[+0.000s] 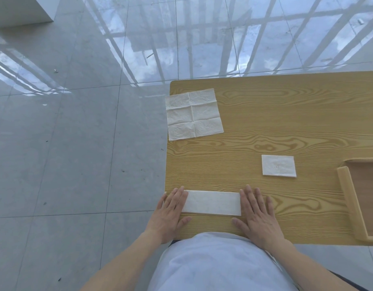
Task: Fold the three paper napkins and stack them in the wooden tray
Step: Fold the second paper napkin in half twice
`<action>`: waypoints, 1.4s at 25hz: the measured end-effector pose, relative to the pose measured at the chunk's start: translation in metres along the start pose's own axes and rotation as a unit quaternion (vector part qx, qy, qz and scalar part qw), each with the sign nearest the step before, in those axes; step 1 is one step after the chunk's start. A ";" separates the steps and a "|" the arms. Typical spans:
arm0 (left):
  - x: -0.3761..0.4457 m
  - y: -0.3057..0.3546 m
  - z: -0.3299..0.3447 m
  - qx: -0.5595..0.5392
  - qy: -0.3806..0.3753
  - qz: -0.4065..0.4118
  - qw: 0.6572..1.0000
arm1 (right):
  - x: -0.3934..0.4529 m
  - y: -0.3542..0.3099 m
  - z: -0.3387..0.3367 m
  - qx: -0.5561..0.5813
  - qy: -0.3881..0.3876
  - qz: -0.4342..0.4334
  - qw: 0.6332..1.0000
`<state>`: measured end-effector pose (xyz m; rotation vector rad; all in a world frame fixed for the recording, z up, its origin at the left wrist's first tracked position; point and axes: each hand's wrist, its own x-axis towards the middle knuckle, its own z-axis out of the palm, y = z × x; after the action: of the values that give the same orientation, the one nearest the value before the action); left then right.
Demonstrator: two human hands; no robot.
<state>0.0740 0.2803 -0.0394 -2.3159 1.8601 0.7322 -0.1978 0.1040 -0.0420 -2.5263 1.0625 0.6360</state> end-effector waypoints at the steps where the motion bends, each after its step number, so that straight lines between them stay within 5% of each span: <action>1: 0.002 0.002 -0.005 -0.022 0.012 -0.013 1.000 | -0.002 0.004 0.001 0.017 -0.002 0.030 0.999; 6: 0.022 0.011 -0.027 -0.073 0.076 -0.082 0.991 | -0.023 0.030 0.008 0.099 -0.026 0.151 0.983; 19: 0.049 0.027 -0.054 -0.138 -0.051 -0.242 0.959 | -0.029 0.031 -0.016 0.153 -0.137 0.154 0.967; 31: 0.035 0.060 -0.073 -0.465 0.061 -0.298 0.831 | -0.029 0.035 -0.017 0.162 -0.162 0.126 0.965; 35: 0.049 0.097 -0.080 -0.486 0.057 -0.268 0.830 | -0.029 0.037 -0.018 0.164 -0.164 0.113 0.966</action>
<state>0.0151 0.1826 0.0329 -3.2510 0.7415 1.7367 -0.2384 0.0877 -0.0160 -1.9532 1.2242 0.8285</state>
